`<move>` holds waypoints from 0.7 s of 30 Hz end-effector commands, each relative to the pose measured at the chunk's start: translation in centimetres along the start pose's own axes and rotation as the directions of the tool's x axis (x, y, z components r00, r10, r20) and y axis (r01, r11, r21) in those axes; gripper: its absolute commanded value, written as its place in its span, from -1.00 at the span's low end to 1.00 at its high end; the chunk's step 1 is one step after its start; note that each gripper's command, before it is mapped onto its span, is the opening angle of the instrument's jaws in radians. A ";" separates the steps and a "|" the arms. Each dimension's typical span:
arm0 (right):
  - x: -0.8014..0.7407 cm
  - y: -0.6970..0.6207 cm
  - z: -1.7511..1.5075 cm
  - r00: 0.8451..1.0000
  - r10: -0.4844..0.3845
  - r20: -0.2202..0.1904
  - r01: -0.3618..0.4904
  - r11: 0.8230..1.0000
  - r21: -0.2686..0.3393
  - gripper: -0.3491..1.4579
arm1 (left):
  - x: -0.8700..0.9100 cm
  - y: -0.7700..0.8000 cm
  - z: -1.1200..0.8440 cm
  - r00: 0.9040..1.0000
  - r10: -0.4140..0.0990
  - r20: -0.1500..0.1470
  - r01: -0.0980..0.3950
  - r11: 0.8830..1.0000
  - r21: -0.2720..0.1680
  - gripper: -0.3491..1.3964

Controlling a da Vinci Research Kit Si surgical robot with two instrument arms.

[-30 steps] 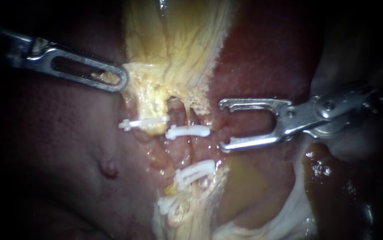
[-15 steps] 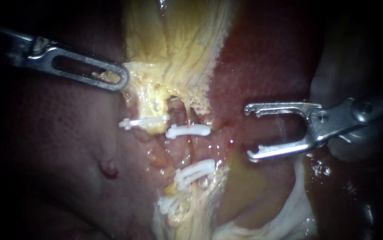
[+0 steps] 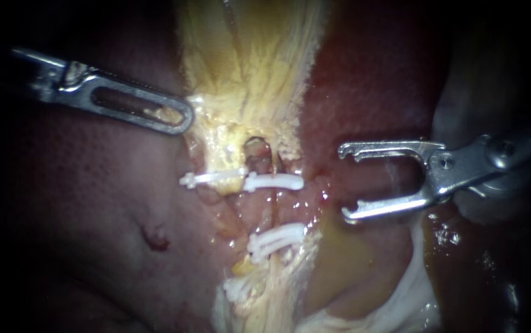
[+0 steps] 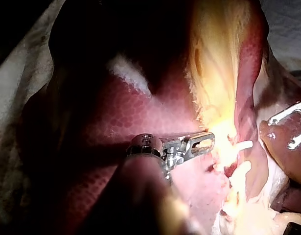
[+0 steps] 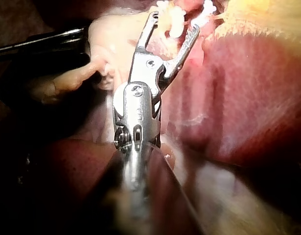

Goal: Going back third clip right tube

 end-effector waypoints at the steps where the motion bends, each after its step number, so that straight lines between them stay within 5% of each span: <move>1: 0.00 0.00 0.00 1.000 0.000 0.000 0.000 1.000 0.000 -0.06 | 0.02 0.00 0.06 1.000 0.003 -0.003 -0.003 1.000 0.002 -1.00; 11: 0.00 -0.01 0.00 1.000 0.000 0.000 0.000 1.000 0.000 -0.06 | 0.06 0.03 0.36 1.000 0.011 -0.005 -0.011 1.000 0.005 -1.00; 21: 0.01 -0.01 0.00 1.000 0.000 0.000 0.000 1.000 0.000 -0.06 | 0.04 0.04 0.37 1.000 0.012 -0.007 -0.012 1.000 0.007 -1.00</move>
